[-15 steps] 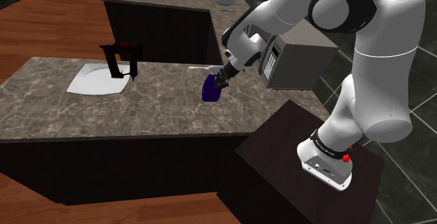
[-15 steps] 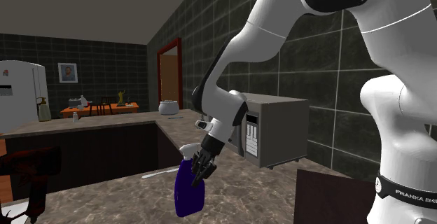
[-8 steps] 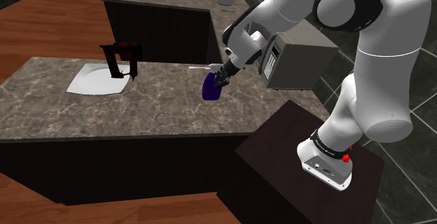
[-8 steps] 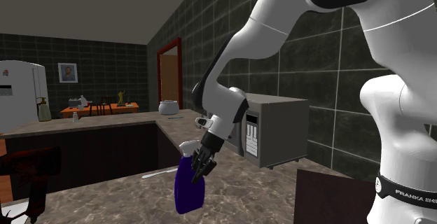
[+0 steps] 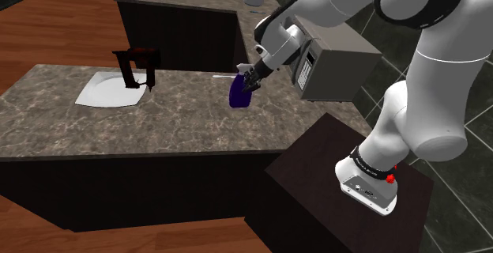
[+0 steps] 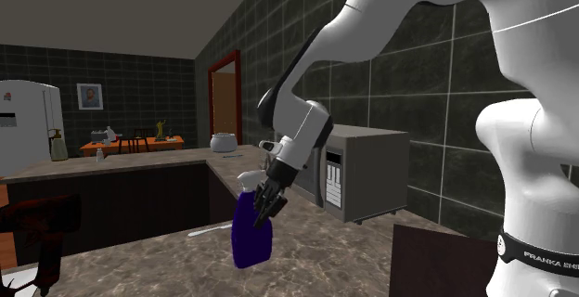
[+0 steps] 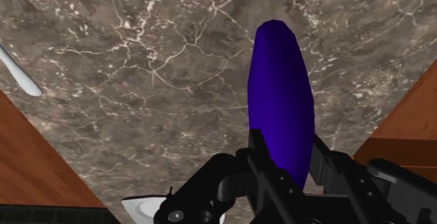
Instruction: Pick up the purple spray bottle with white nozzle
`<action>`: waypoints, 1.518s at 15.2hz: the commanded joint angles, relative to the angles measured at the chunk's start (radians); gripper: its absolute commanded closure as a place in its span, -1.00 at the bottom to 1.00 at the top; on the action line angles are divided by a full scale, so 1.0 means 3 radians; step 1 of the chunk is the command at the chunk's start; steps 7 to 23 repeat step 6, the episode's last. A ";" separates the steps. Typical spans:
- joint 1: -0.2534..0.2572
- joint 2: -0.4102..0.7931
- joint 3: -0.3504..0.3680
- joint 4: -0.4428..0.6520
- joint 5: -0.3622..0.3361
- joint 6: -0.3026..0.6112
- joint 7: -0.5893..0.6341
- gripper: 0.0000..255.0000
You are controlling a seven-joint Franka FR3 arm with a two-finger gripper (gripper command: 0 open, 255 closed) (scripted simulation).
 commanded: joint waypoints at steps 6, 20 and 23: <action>0.0090 -0.0239 -0.0107 -0.0055 -0.0328 0.0026 0.0277 1.00; 0.0090 -0.0239 -0.0107 -0.0055 -0.0328 0.0026 0.0277 1.00; 0.0090 -0.0239 -0.0107 -0.0055 -0.0328 0.0026 0.0277 1.00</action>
